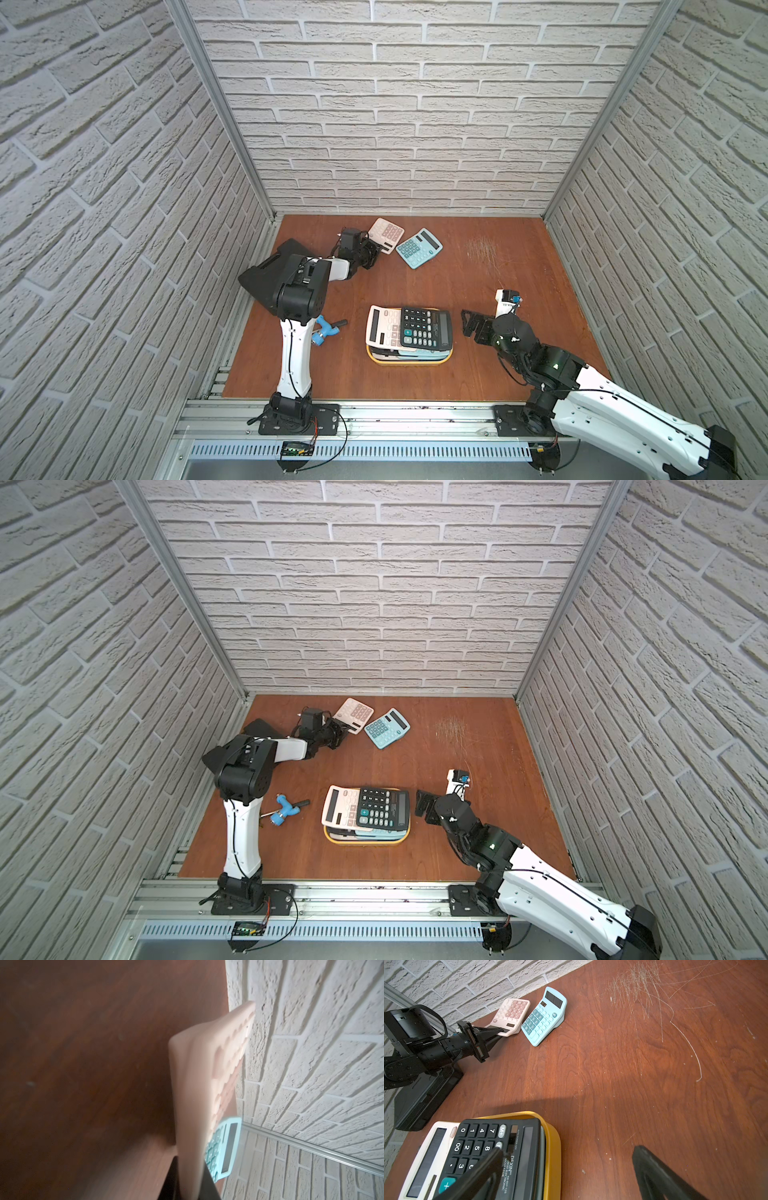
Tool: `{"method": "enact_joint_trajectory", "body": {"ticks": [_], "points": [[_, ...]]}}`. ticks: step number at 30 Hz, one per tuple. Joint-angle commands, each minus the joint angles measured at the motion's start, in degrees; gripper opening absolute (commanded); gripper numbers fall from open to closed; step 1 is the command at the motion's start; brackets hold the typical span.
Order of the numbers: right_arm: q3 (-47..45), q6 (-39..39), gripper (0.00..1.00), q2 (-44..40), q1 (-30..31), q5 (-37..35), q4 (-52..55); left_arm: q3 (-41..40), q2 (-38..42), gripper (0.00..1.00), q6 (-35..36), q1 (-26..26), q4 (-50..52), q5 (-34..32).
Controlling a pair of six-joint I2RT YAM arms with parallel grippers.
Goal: Put the calculator in the storage box
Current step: Pick up the calculator from the center of the board.
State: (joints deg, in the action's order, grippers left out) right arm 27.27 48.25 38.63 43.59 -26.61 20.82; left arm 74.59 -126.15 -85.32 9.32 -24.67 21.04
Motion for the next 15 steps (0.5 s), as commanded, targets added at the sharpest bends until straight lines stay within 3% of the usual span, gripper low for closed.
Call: {"method": "enact_joint_trajectory", "body": {"ticks": [1, 7, 15], "points": [[-1.4, 0.6, 1.0, -1.0, -0.4, 0.5, -0.8, -1.1, 2.0, 0.04, 1.3, -0.3, -0.6, -1.0], [-1.7, 0.6, 1.0, -2.0, -0.5, 0.9, -0.4, -2.5, 7.3, 0.0, 6.1, -0.5, 3.4, 0.6], [-1.5, -0.7, 1.0, -3.4, -1.0, 1.0, 0.5, -2.7, 16.4, 0.0, 16.5, -0.5, 12.8, 7.8]]}}
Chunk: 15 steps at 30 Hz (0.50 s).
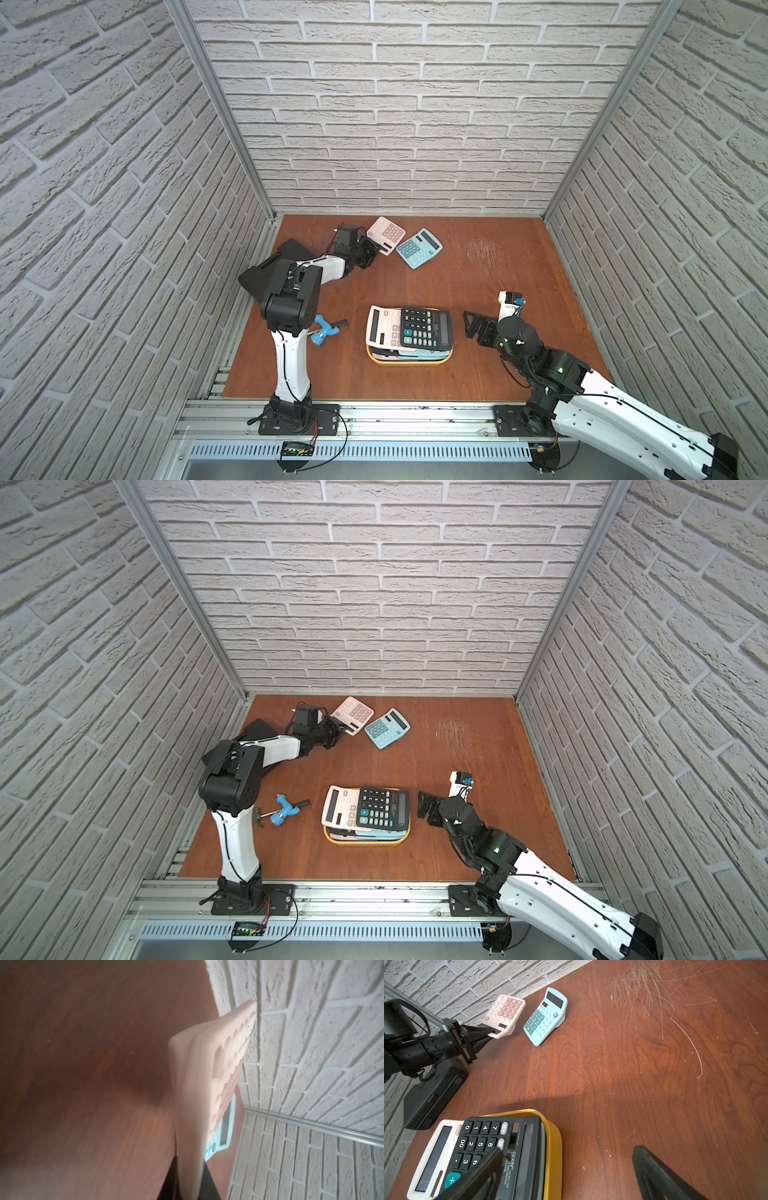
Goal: Put the calculator in the storage box
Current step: Pick up the calculator from the center of the board.
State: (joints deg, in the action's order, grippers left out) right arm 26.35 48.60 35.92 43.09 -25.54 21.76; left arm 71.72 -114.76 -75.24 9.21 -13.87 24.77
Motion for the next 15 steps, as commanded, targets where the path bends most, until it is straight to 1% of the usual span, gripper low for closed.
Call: {"method": "enact_joint_trajectory", "body": {"ticks": [1, 10, 12, 15], "points": [[-0.6, -1.3, 1.0, -0.6, -0.6, 0.0, -0.4, 0.1, 6.5, 0.0, 7.9, -0.4, 3.8, 5.2], [0.8, -3.5, 1.0, 1.2, -3.2, 1.7, -0.6, -1.3, 17.4, 0.0, 19.4, -0.1, 19.3, 12.4], [1.3, -4.3, 1.0, 1.9, -4.0, 2.6, -0.9, -1.7, 19.7, 0.0, 21.2, 0.1, 22.5, 13.6], [2.1, -5.3, 1.0, 3.0, -5.4, 3.8, -1.0, -1.0, 23.1, 0.0, 25.4, 0.7, 29.7, 14.5]]}}
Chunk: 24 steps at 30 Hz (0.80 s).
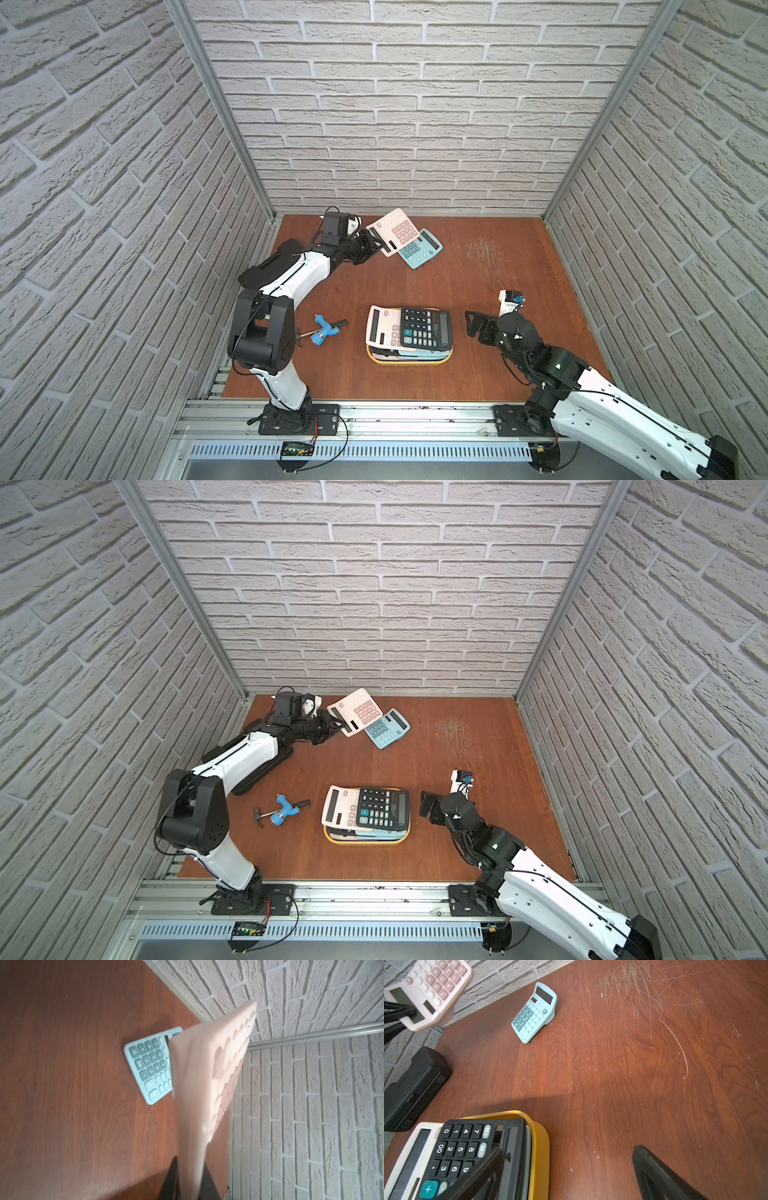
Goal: Put the calculator in the storage box
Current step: Pick up the calculator from the center of the board, then place the calculator in the storage box.
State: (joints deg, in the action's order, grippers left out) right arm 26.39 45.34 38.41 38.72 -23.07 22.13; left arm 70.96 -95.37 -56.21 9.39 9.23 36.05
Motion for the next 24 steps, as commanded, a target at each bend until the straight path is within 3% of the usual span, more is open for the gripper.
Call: {"method": "enact_joint_trajectory", "body": {"ticks": [1, 13, 24], "points": [[2.3, -2.5, 1.0, 0.9, -1.6, 2.0, -1.3, -0.1, 4.6, 0.0, 7.7, 0.7, 8.9, 3.6], [3.6, -9.3, 1.0, 3.2, -9.5, 15.7, -5.9, -1.0, 13.9, 0.0, 16.6, 3.6, 26.3, 6.5], [5.0, -11.4, 1.0, 7.7, -14.3, 23.3, -7.3, -6.5, 19.9, 0.0, 22.3, 5.8, 36.2, 9.8]]}}
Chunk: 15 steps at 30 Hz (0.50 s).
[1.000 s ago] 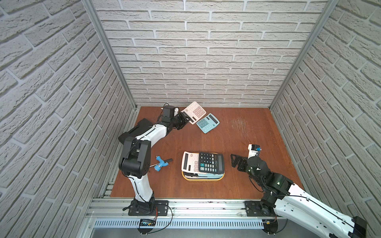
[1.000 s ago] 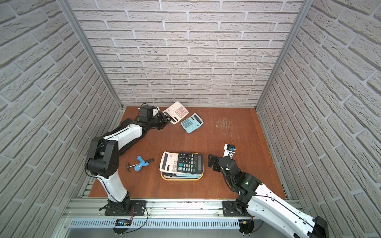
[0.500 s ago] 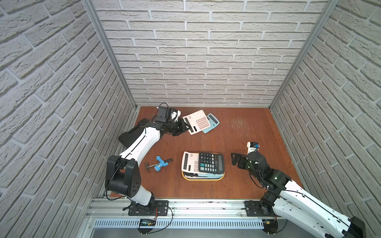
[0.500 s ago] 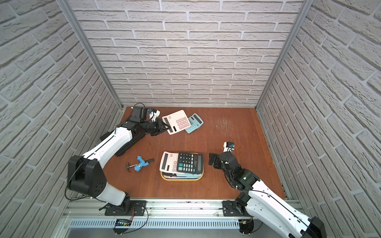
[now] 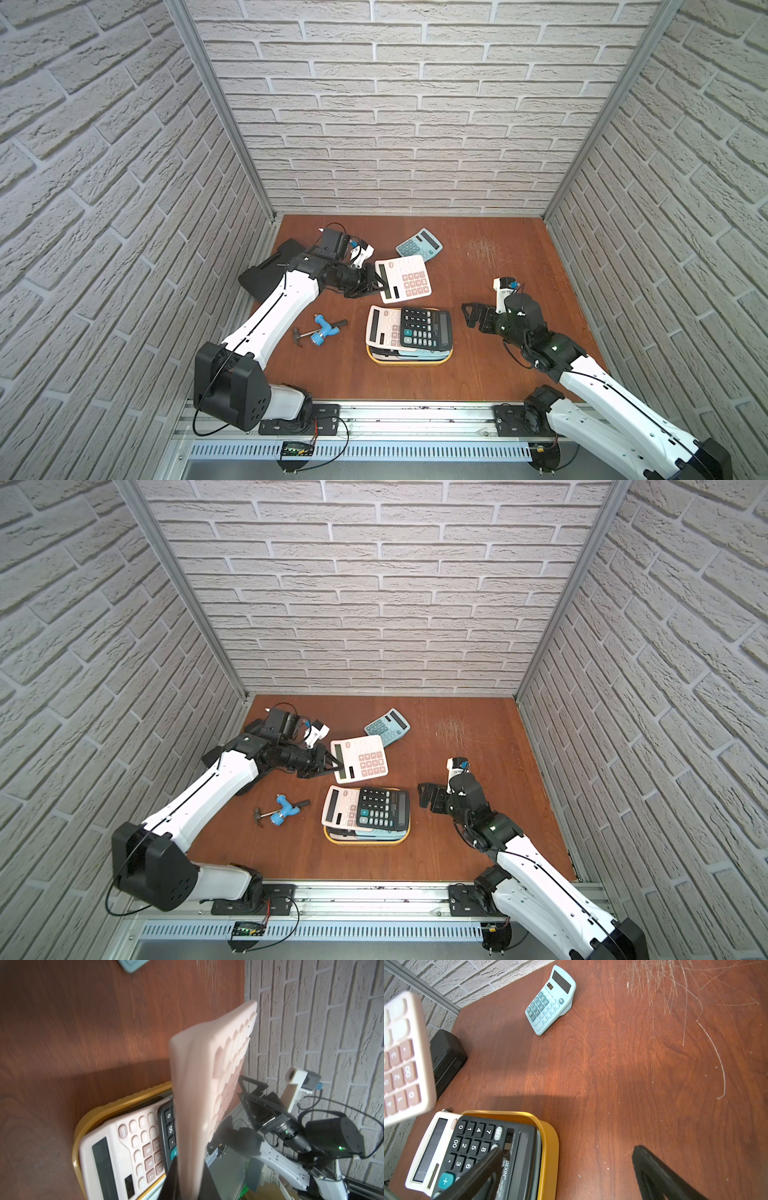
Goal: Put the calculator in the storage box
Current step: Place the calculator in the storage box.
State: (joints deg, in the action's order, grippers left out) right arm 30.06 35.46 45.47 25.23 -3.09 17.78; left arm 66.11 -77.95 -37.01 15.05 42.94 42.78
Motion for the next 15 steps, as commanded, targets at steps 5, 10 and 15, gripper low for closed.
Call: {"method": "enact_joint_trajectory", "body": {"ticks": [5, 10, 15], "points": [[1.4, -2.0, 1.0, 3.2, -2.0, 6.4, -4.3, -5.5, 5.6, 0.0, 3.6, 0.2, 3.3, 5.8], [1.6, -2.2, 1.0, 5.2, -2.9, 8.0, -5.0, -7.8, 7.9, 0.0, 3.9, 0.3, 5.2, 6.4], [1.6, -2.5, 1.0, 6.3, -4.0, 9.3, -5.6, -9.8, 9.2, 0.0, 5.0, 0.4, 7.3, 6.0]]}}
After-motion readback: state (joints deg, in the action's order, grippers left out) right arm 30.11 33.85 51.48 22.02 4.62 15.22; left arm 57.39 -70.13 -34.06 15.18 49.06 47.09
